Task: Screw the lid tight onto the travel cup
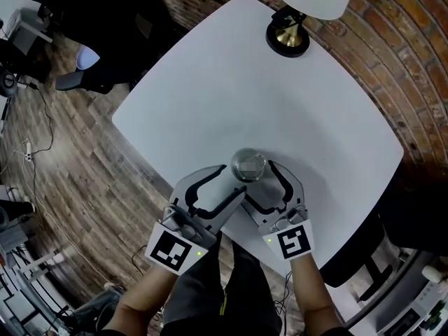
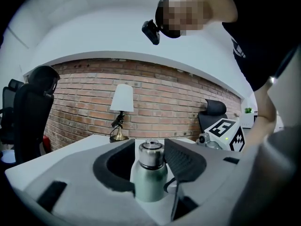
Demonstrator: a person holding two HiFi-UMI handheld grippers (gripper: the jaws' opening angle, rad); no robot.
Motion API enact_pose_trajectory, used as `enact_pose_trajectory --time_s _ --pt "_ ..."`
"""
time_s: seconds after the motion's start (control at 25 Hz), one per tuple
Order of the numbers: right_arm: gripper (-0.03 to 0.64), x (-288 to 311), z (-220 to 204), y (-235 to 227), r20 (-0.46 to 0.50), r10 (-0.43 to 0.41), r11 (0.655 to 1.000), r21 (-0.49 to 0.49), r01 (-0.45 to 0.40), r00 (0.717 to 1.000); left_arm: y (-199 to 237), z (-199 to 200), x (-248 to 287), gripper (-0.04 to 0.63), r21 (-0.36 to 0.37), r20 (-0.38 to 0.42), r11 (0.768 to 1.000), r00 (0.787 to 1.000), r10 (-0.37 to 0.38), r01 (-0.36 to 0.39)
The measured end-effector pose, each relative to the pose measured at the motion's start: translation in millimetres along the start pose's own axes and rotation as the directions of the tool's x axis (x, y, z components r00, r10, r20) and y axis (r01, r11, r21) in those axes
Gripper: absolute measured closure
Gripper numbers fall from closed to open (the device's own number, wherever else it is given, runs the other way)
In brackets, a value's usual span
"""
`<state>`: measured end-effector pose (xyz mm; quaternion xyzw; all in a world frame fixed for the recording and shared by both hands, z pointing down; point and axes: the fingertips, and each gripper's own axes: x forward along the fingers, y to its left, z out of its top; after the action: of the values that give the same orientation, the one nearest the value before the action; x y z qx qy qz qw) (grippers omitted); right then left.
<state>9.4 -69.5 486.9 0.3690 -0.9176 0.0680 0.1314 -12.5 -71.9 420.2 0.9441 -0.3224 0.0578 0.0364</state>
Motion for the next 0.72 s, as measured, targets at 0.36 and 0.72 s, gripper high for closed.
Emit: enact_pose_trajectory --time_s 0.36,0.72 --pt "0.27 15.9 -10.0 -2.3 -0.02 -0.009 0.999 -0.05 0.008 1.0 -2.6 -3.2 26.8 0.35 0.043 0.006 0.999 0.999 -0.031 0.031" --pt "0.272 24.9 -10.6 -7.9 -0.008 -0.045 0.998 -0.037 0.045 0.999 -3.7 -11.3 41.4 0.35 0.036 -0.007 0.999 1.0 0.017 -0.017"
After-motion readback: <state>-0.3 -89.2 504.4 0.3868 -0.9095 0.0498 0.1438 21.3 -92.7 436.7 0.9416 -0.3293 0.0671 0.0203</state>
